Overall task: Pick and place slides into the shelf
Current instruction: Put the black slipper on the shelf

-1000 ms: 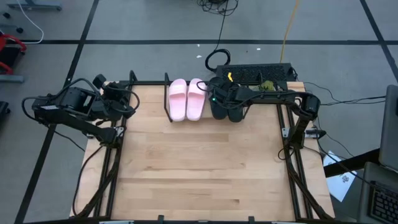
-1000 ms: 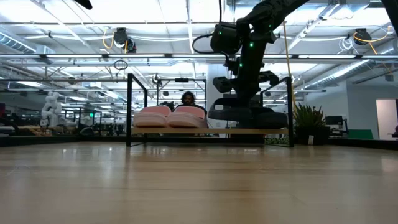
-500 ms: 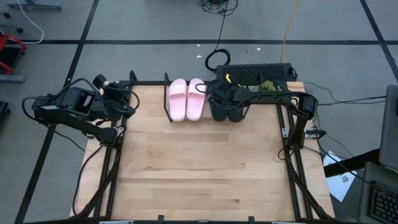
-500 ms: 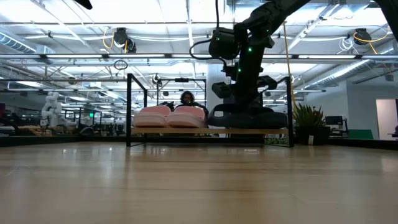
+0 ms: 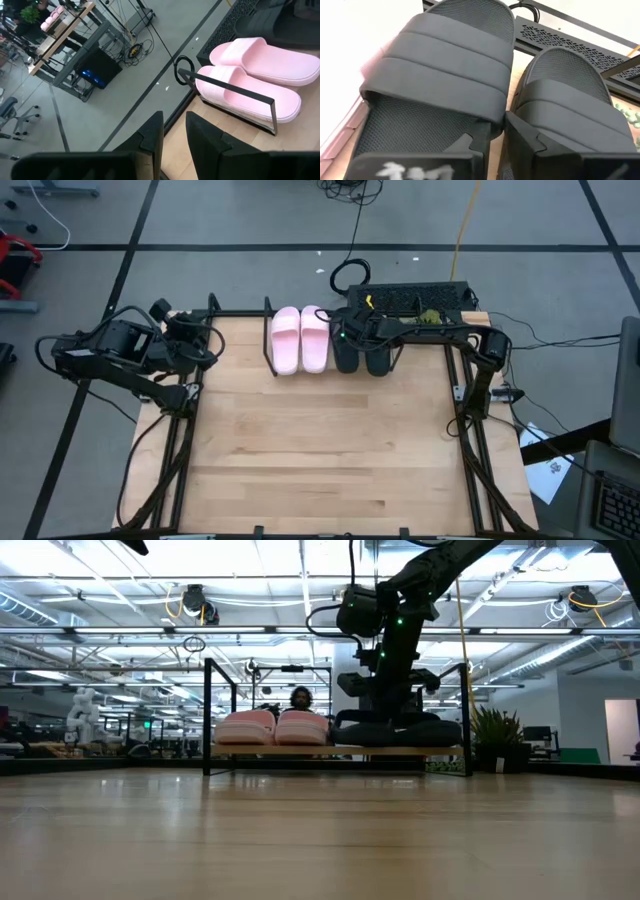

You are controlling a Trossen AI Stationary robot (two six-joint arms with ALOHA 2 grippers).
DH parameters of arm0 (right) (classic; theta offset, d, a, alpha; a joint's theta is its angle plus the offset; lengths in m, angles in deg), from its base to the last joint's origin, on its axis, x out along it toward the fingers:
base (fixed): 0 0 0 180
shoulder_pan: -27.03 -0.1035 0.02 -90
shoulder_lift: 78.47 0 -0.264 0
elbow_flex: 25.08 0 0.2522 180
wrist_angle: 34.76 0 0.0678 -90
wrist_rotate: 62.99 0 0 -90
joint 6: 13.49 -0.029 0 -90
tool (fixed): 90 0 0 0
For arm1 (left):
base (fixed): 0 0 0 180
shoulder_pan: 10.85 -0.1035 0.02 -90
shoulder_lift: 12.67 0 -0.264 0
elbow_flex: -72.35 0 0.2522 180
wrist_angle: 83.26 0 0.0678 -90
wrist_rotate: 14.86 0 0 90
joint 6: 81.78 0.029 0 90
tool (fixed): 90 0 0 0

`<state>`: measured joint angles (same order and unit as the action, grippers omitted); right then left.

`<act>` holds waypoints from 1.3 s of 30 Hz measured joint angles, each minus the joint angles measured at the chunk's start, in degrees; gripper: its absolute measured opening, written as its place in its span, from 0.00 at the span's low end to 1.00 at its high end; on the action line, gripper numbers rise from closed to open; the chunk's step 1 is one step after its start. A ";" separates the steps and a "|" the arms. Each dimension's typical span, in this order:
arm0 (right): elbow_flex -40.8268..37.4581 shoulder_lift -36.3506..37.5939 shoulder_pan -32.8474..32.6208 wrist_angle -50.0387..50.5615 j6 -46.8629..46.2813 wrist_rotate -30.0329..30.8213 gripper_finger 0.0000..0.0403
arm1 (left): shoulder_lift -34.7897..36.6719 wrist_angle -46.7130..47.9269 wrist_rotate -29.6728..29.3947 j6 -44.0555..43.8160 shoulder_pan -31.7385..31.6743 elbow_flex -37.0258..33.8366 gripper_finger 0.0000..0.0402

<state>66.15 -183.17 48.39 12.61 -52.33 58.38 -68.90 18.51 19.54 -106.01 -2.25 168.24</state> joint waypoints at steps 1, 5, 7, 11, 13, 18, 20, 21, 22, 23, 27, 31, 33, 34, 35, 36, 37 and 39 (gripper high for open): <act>0.00 0.00 0.00 0.00 0.08 0.00 0.11 | 0.00 0.00 0.00 0.05 0.00 0.00 0.21; 0.00 0.00 0.00 0.00 0.88 -0.15 0.12 | -0.02 0.00 0.00 0.13 0.00 0.00 0.21; 0.00 0.00 0.00 0.00 1.40 -0.21 0.12 | 0.00 0.02 0.00 0.11 0.00 0.00 0.21; 0.00 0.09 0.07 0.02 2.53 -1.79 0.12 | -0.01 0.01 0.00 0.11 0.00 0.00 0.21; 0.00 0.09 0.07 0.01 3.06 -2.47 0.12 | 0.00 0.01 0.00 0.11 0.00 0.00 0.21; 0.00 0.09 0.04 0.00 3.95 -3.13 0.12 | 0.00 0.00 0.00 0.09 0.00 0.00 0.21; 0.02 0.09 0.04 -0.18 4.20 -4.06 0.12 | 0.00 0.00 0.00 0.09 0.00 0.00 0.21; 0.02 0.09 0.04 -0.32 4.34 -4.29 0.12 | -0.01 0.00 0.00 0.08 0.00 0.00 0.21; 0.02 0.11 0.04 -0.42 4.53 -4.38 0.12 | -0.01 0.00 0.00 0.07 0.00 0.00 0.21; 0.02 0.11 0.04 -0.52 4.66 -4.49 0.12 | 0.00 0.01 0.00 0.07 0.00 0.00 0.21; 0.04 0.15 0.04 -1.30 4.79 -6.92 0.14 | 0.00 0.00 0.00 0.07 0.00 0.00 0.21; 0.04 0.17 0.28 -1.38 4.32 -8.16 0.22 | 0.00 0.02 0.00 0.07 0.00 0.00 0.21; 0.05 0.17 0.28 -1.40 4.26 -8.38 0.26 | 0.00 0.02 0.00 0.07 0.00 0.00 0.21; 0.07 0.17 0.28 -1.40 4.33 -8.46 0.28 | 0.00 0.02 0.00 0.07 0.00 0.00 0.21; 0.07 0.17 0.28 -1.40 4.76 -8.78 0.30 | -0.02 0.02 -0.02 0.07 0.00 0.00 0.21; 0.07 0.17 0.28 -1.43 5.35 -9.19 0.31 | -0.02 0.02 0.00 0.07 0.00 0.00 0.21; 0.07 0.18 0.28 -1.47 5.58 -9.38 0.32 | -0.02 0.02 0.00 0.07 0.00 0.00 0.21; 0.07 0.31 0.28 -1.46 5.72 -9.39 0.34 | -0.02 0.02 -0.01 0.07 0.00 0.00 0.21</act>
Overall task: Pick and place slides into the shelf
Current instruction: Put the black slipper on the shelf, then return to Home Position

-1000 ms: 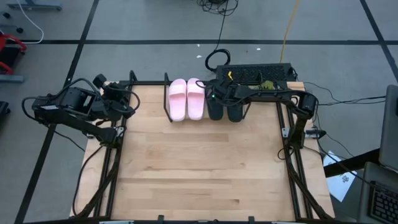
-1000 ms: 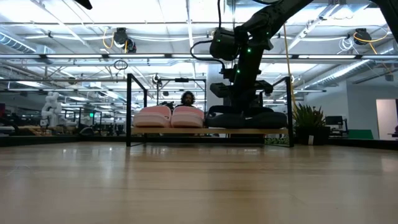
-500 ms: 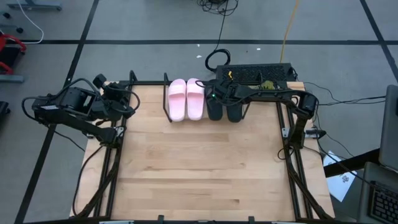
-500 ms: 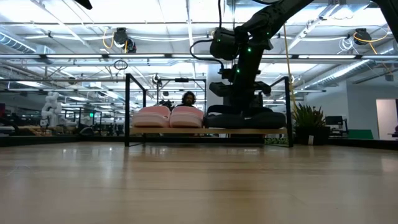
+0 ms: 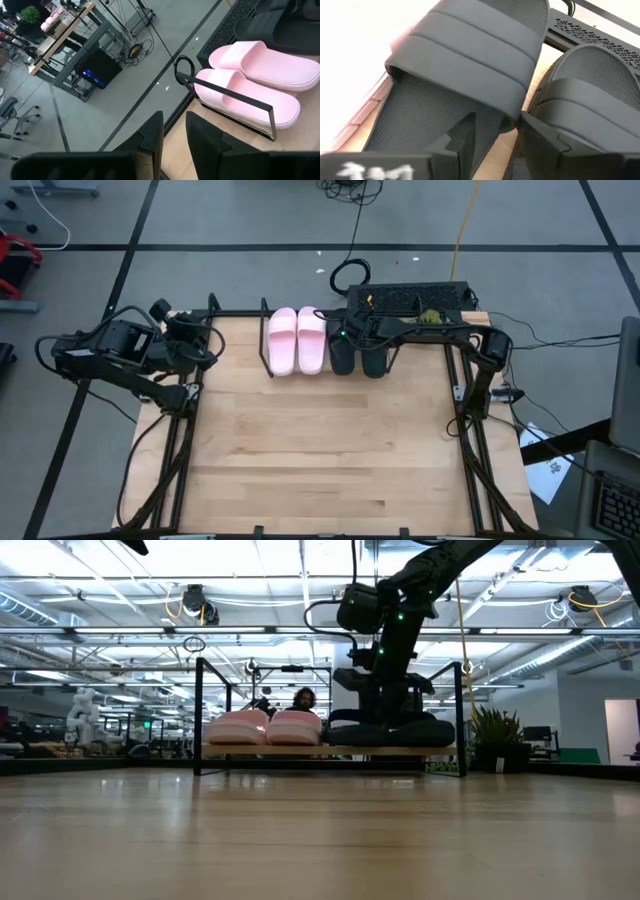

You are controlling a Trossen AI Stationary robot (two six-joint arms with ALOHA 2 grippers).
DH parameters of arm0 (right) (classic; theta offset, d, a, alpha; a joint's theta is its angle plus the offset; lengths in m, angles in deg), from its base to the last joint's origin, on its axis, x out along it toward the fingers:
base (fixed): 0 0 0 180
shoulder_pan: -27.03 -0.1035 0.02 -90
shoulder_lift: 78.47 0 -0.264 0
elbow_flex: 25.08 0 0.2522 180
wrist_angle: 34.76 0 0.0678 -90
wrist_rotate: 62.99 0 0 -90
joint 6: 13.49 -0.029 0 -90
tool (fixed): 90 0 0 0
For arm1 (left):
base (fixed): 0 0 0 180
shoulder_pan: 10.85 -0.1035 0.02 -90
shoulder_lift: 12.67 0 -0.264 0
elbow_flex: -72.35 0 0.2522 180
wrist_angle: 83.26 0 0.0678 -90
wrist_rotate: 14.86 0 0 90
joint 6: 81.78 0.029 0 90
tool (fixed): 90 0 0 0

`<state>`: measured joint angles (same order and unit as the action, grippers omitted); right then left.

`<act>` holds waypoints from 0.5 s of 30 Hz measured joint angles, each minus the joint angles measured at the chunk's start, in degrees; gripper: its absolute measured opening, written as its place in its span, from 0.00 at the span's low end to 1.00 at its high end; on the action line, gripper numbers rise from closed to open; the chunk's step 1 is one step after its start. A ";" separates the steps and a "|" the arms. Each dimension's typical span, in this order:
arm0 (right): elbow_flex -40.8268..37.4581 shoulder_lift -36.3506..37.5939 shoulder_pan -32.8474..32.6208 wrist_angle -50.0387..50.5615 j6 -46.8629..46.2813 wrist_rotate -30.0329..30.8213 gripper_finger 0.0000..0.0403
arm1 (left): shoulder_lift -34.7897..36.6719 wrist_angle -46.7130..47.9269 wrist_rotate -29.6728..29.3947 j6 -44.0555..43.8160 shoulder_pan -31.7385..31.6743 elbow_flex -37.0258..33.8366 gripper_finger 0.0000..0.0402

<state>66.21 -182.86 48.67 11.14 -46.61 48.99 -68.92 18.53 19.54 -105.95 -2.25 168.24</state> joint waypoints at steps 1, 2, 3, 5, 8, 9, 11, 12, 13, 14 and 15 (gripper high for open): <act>-0.02 0.12 0.00 0.04 0.13 0.00 0.34 | 0.01 0.00 0.01 0.00 0.00 0.00 0.21; -0.02 0.36 -0.02 0.10 0.50 -0.02 0.34 | 0.00 0.00 -0.02 0.00 0.00 0.00 0.21; -0.03 0.64 0.00 0.24 0.86 -0.25 0.34 | 0.02 0.00 0.00 0.00 0.00 0.00 0.21; -0.04 1.40 0.00 0.50 0.96 -0.49 0.34 | 0.00 -0.01 -0.01 0.00 0.00 0.00 0.21; -0.04 2.46 0.08 0.67 1.71 -0.27 0.34 | -0.01 -0.01 -0.02 0.23 0.00 0.00 0.21; -0.04 2.59 0.11 0.91 2.27 -0.15 0.34 | 0.02 0.00 -0.02 0.27 0.00 0.00 0.21; -0.04 2.64 0.12 0.83 2.58 -0.16 0.34 | -0.01 -0.01 -0.02 0.28 0.00 0.00 0.21; -0.05 2.62 0.16 0.89 2.58 -0.37 0.34 | 0.01 -0.02 -0.02 0.31 0.00 0.00 0.21; -0.07 2.62 0.16 0.92 2.57 -1.10 0.34 | 0.02 0.00 -0.02 0.31 0.00 0.00 0.21; -0.07 2.62 0.16 0.78 2.58 -1.46 0.34 | 0.01 0.00 -0.02 0.31 0.00 0.00 0.21; -0.07 2.62 0.16 0.70 2.58 -1.49 0.34 | 0.02 -0.02 -0.02 0.31 0.00 0.00 0.21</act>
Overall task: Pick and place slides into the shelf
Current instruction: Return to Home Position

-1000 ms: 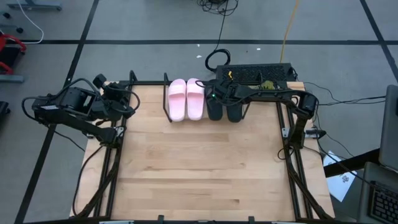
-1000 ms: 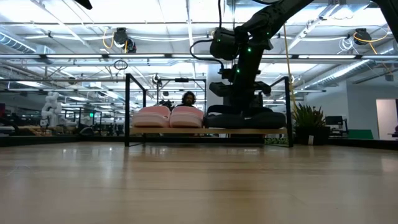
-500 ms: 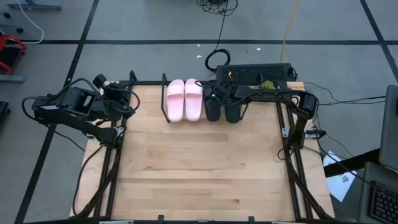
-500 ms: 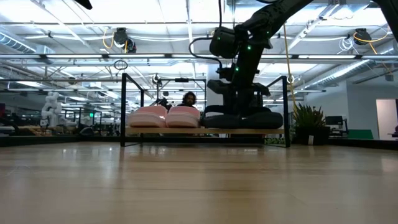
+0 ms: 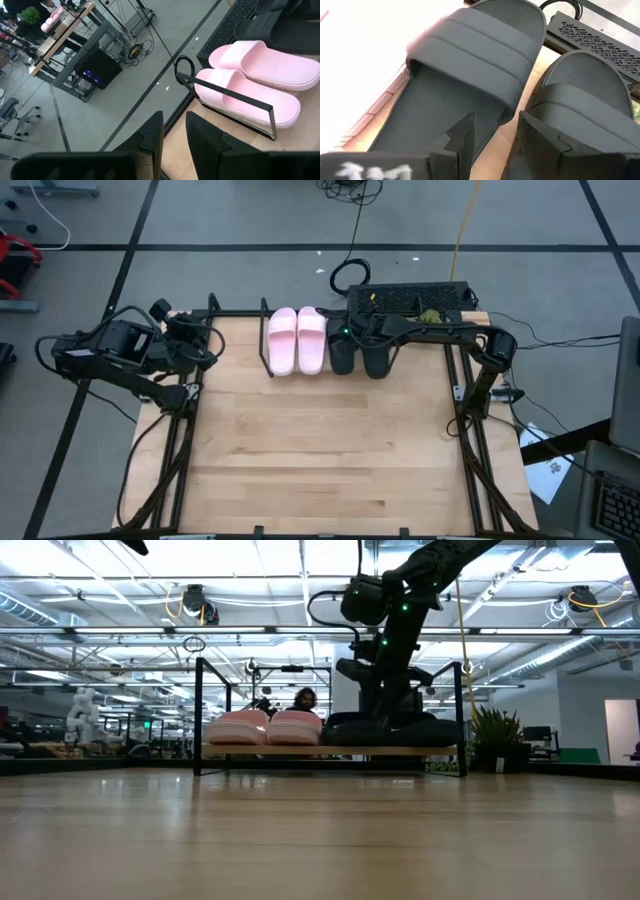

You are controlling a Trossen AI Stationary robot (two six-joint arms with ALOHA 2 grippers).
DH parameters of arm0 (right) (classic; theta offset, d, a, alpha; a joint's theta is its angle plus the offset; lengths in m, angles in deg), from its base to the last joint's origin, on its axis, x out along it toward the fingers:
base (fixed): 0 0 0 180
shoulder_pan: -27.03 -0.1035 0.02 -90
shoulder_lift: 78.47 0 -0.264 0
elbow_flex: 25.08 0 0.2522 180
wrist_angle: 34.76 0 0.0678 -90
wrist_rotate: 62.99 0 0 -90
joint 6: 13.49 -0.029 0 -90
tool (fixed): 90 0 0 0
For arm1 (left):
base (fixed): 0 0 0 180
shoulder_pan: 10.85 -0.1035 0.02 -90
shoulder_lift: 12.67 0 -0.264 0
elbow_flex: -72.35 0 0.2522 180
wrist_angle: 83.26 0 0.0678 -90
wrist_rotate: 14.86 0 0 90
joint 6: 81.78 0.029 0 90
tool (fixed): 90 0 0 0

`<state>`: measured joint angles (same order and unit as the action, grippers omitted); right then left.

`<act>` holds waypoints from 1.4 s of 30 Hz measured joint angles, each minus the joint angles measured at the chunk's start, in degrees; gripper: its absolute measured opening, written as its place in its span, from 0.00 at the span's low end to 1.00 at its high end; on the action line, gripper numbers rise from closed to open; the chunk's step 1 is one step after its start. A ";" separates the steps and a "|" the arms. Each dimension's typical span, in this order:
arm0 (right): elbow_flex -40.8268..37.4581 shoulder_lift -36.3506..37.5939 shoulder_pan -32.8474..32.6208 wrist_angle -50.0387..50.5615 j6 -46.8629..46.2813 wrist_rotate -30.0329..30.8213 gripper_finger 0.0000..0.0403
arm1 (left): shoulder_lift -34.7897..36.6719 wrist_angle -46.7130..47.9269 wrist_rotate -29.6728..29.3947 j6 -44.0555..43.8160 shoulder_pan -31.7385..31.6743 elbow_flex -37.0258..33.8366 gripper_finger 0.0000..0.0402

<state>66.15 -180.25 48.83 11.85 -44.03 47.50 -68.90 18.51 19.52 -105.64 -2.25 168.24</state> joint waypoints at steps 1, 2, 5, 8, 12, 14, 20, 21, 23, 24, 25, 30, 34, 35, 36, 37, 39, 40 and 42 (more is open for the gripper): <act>0.00 0.00 -0.05 0.05 0.00 0.04 0.34 | -0.02 0.02 0.00 0.02 0.00 0.00 0.21; 0.00 0.00 -0.07 0.05 0.00 0.06 0.34 | -0.01 0.00 0.00 0.02 0.00 0.00 0.21; 0.00 0.17 -0.04 0.05 0.00 0.10 0.35 | 0.00 0.00 0.00 -0.03 0.00 0.00 0.21; 0.00 0.24 -0.04 -0.48 -0.02 0.20 0.35 | -0.02 0.00 0.00 -0.07 0.00 0.00 0.21; 0.00 0.26 -0.04 -0.78 -0.02 0.18 0.35 | -0.01 0.00 0.00 -0.09 0.00 0.00 0.21; 0.00 0.26 -0.04 -1.14 -0.02 0.18 0.35 | 0.00 0.00 0.00 -0.13 0.00 0.00 0.21; -0.02 2.70 -0.04 -0.89 0.16 0.22 0.33 | -0.02 -0.01 0.00 -0.15 0.00 0.00 0.21; -0.02 3.37 -0.04 -0.87 0.47 0.22 0.33 | -0.01 -0.02 -0.01 -0.15 0.00 0.00 0.21; -0.02 4.67 -0.04 -1.05 1.14 0.25 0.32 | 0.00 -0.02 0.00 -0.15 0.00 0.00 0.21; -0.02 5.41 -0.04 -1.12 1.22 0.25 0.32 | -0.02 -0.02 0.00 -0.15 0.00 0.00 0.21; -0.02 6.06 -0.04 -1.20 1.31 0.29 0.31 | 0.00 -0.02 0.00 -0.15 0.00 0.00 0.21; -0.02 9.87 -0.15 -1.68 1.31 0.31 0.30 | 0.00 -0.33 -0.02 -0.15 0.00 0.00 0.21; -0.02 12.88 -0.82 -1.82 1.29 0.38 0.30 | -0.02 -1.83 0.02 0.77 0.00 0.00 0.21; -0.02 13.47 -1.06 -1.90 1.29 0.36 0.30 | -0.02 -2.18 0.02 0.95 0.00 0.00 0.21; -0.02 14.03 -1.30 -1.83 1.29 0.38 0.30 | -0.01 -2.56 0.08 1.06 0.00 0.00 0.21; -0.02 14.50 -1.61 -1.80 1.29 0.38 0.30 | -0.02 -2.72 0.19 1.09 0.01 0.00 0.21; -0.02 15.50 -2.20 -1.99 1.09 0.38 0.30 | -0.02 -2.92 0.33 1.11 0.00 0.00 0.21; -0.02 15.97 -2.52 -2.01 0.97 0.36 0.30 | -0.02 -3.04 0.41 1.11 0.00 0.00 0.21; -0.02 16.63 -3.28 -2.41 0.85 0.37 0.30 | -0.02 -3.68 0.65 1.17 0.00 0.00 0.21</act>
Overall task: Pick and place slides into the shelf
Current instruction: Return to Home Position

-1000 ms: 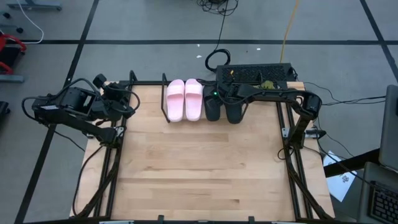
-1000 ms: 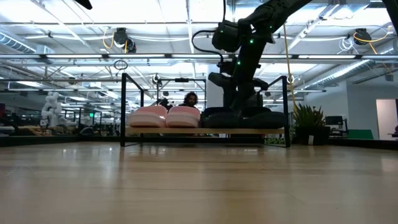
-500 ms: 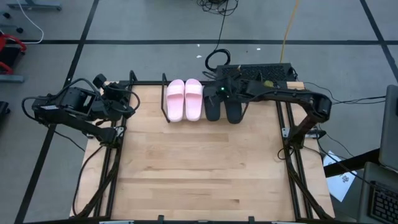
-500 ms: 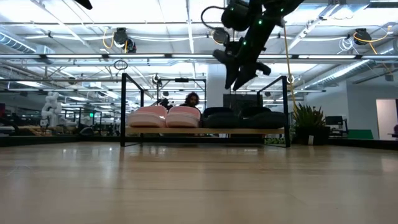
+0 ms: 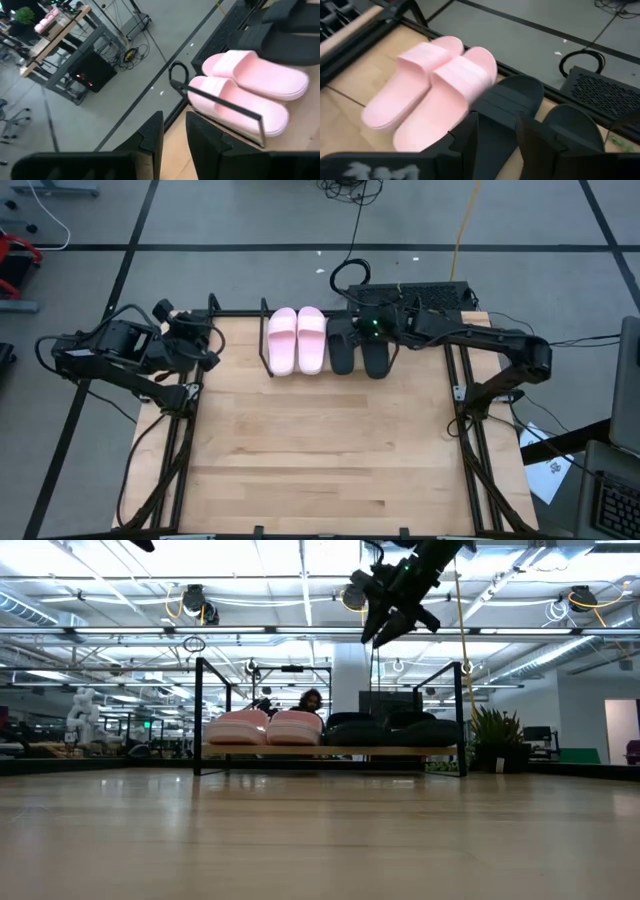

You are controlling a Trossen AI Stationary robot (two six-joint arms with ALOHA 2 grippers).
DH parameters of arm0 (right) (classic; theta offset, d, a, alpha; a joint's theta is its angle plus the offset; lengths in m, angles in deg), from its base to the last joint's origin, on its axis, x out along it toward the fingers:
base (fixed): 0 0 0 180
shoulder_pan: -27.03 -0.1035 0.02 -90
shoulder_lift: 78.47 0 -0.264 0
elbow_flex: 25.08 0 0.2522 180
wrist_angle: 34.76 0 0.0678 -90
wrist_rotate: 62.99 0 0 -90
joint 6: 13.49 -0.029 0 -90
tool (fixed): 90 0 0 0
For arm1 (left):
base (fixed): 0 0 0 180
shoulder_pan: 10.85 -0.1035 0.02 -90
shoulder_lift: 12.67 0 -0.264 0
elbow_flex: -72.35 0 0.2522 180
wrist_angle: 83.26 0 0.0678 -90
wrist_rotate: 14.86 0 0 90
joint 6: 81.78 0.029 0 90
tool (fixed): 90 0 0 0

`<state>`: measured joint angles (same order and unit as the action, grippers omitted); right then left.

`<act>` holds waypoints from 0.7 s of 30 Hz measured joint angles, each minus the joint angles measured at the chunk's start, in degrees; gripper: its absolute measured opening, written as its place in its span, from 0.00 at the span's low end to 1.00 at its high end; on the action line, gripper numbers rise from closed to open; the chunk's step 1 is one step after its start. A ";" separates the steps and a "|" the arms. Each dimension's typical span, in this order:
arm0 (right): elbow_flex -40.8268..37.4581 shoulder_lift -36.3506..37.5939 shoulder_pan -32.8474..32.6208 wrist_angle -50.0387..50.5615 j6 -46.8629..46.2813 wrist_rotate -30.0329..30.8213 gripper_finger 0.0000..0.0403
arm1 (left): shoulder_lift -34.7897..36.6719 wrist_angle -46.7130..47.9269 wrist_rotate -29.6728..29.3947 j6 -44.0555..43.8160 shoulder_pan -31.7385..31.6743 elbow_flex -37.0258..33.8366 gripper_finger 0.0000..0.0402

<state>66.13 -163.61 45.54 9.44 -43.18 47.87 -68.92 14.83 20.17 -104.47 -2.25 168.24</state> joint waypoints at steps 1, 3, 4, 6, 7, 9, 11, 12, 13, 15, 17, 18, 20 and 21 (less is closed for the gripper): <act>0.00 0.29 -0.35 -0.26 -0.01 0.01 0.30 | 0.00 -0.67 0.37 0.19 0.00 0.00 0.21; 0.00 0.76 -1.16 -0.56 -0.02 -0.01 0.30 | 0.00 -2.17 1.06 1.16 0.00 0.00 0.21; 0.00 0.98 -1.60 -1.11 -0.10 0.01 0.30 | -0.07 -2.86 1.42 1.44 0.00 0.00 0.21; 0.00 1.33 -2.50 -1.19 -0.65 -0.05 0.30 | -0.44 -4.07 2.48 1.90 0.00 0.00 0.21; 0.00 1.36 -3.01 -1.13 -0.91 -0.14 0.30 | -0.63 -4.40 2.86 1.98 0.00 0.00 0.21; 0.00 1.32 -4.13 -0.63 -1.06 -0.68 0.30 | -1.38 -4.58 3.42 2.02 0.00 0.00 0.21; 0.00 1.31 -5.25 0.43 -1.08 -1.72 0.30 | -2.18 -4.54 3.74 2.02 0.02 0.00 0.21; 0.00 1.31 -5.83 1.01 -1.17 -1.93 0.30 | -2.63 -4.54 3.92 2.02 0.02 0.00 0.21; 0.02 1.32 -6.44 2.05 -1.33 -2.37 0.30 | -3.17 -4.51 3.94 2.02 0.01 0.00 0.21; 0.02 1.31 -7.54 4.40 -1.91 -3.49 0.30 | -4.09 -4.49 3.94 2.08 0.00 0.00 0.21; 0.02 1.29 -8.71 7.67 -2.80 -4.80 0.30 | -5.24 -4.47 3.98 2.62 0.00 0.00 0.21; 0.02 1.29 -9.37 9.55 -3.21 -5.30 0.30 | -5.68 -4.45 3.98 2.80 0.00 0.00 0.21; 0.02 1.31 -10.75 14.01 -4.69 -6.11 0.30 | -6.66 -4.46 4.00 3.47 0.00 0.00 0.21; 0.02 1.31 -11.57 16.67 -5.55 -6.17 0.30 | -7.11 -4.45 4.00 3.68 0.00 0.00 0.21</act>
<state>66.15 -162.30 33.97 26.11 -48.73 41.70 -76.03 10.38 24.18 -100.79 -2.25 168.24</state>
